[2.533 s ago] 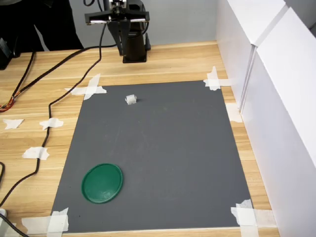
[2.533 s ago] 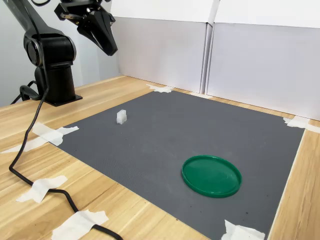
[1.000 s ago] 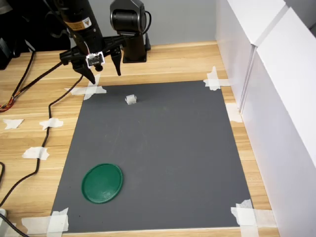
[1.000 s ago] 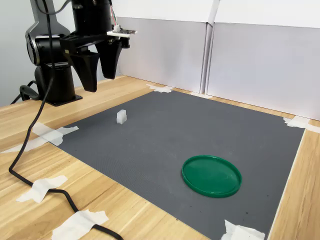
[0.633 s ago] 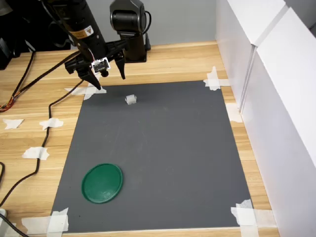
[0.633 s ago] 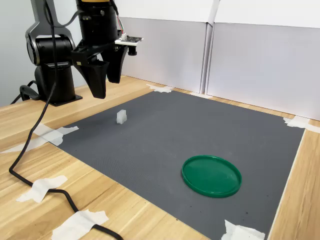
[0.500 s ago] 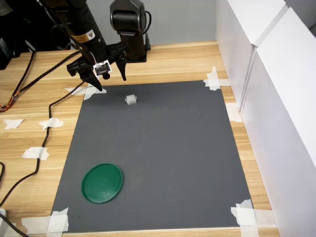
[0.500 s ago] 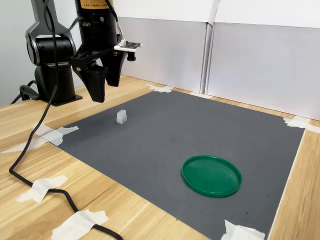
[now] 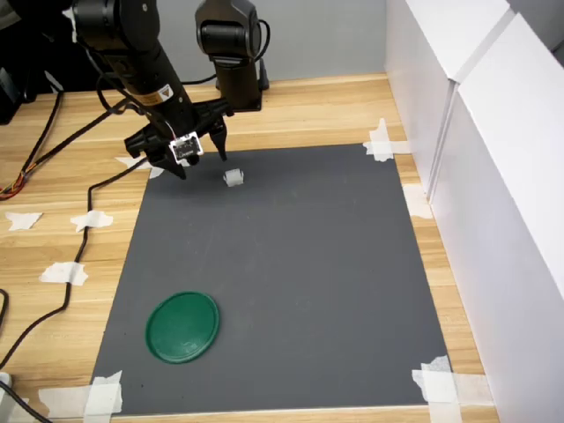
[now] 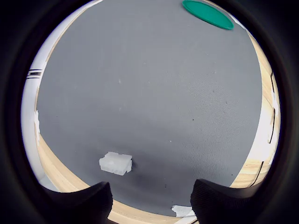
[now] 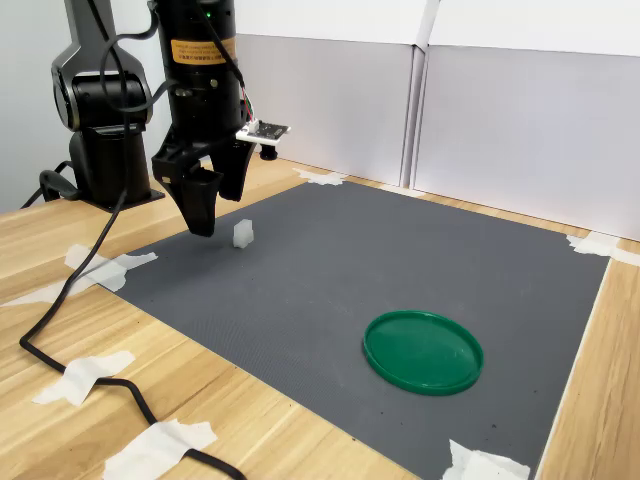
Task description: Grasp a white terminal and put it on the green lid.
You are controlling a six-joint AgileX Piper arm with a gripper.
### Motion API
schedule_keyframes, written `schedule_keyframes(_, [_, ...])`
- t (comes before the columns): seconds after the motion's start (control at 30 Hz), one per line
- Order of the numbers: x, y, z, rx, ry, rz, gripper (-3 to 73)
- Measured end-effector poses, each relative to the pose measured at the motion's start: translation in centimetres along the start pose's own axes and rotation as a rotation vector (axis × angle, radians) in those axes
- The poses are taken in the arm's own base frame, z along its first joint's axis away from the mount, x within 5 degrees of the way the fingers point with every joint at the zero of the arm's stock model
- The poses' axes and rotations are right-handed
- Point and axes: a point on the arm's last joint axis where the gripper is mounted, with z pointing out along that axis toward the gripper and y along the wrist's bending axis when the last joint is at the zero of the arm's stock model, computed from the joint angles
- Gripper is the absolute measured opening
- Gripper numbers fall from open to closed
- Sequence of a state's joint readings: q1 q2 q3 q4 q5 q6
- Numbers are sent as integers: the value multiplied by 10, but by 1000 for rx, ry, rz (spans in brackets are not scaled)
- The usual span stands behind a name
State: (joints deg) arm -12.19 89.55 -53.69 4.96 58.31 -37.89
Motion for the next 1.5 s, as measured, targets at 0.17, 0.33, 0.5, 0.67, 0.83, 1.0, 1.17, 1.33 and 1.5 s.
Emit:
schedule_keyframes(0.17, [-3,-3,10,-6,11,-3,713])
schedule_keyframes(0.33, [-6,-6,17,-12,20,-5,712])
schedule_keyframes(0.5, [-6,-6,19,-12,20,-10,712])
schedule_keyframes(0.67, [-7,-7,19,-9,16,-12,711])
schedule_keyframes(0.83, [-7,-7,19,-9,16,-14,709])
schedule_keyframes(1.0, [-7,-7,19,-11,19,-14,703])
schedule_keyframes(1.17, [-6,-6,17,-14,18,-12,703])
schedule_keyframes(1.33, [-4,-3,8,-3,-7,0,703])
schedule_keyframes(1.5, [-8,10,5,4,21,-12,703])
